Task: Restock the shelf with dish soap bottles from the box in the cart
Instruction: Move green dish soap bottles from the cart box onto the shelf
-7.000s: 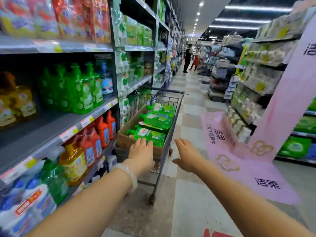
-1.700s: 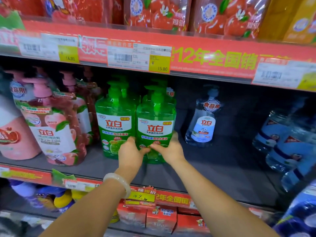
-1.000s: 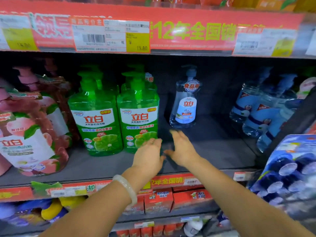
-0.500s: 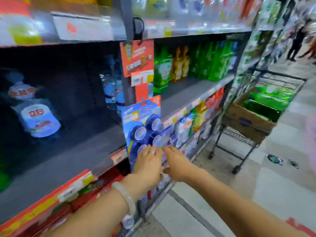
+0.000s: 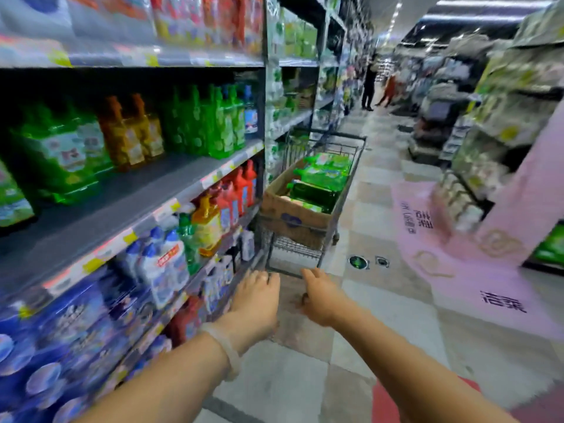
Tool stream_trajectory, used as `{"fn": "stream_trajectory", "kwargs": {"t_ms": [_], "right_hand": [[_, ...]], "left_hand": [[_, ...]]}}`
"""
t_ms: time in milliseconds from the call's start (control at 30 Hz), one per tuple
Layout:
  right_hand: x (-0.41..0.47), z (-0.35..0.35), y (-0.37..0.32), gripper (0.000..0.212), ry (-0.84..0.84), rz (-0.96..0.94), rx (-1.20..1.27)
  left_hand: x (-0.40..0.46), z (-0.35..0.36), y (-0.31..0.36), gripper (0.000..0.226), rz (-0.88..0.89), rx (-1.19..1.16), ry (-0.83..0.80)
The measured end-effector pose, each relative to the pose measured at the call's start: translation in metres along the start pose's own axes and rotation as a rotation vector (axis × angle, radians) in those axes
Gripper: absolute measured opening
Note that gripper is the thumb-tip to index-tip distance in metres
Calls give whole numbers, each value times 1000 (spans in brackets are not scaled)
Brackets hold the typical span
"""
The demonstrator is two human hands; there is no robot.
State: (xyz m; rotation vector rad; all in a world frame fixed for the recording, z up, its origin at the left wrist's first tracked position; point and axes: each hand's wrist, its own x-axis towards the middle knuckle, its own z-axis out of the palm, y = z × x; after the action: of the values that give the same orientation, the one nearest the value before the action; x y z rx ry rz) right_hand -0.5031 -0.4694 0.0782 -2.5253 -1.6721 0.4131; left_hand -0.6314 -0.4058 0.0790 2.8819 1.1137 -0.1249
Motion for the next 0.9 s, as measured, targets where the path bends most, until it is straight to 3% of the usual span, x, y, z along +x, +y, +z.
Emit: {"fn": "stream_trajectory", "kwargs": {"t_ms": [300,400,667,900], "right_hand": [[98,-30,124,77,-11,125,24],[155,-53,164,71,26,122,0],[324,-128,246,52,59,71,-10],[450,-137,310,70,-31,46,20]], "left_hand": [[174,4,74,72,104,-20,-47],[246,-3,90,72,128,-31,-20],[431,-49,86,62,44,-41,-22],[554,-31,84,70,-2,-108,-105]]}}
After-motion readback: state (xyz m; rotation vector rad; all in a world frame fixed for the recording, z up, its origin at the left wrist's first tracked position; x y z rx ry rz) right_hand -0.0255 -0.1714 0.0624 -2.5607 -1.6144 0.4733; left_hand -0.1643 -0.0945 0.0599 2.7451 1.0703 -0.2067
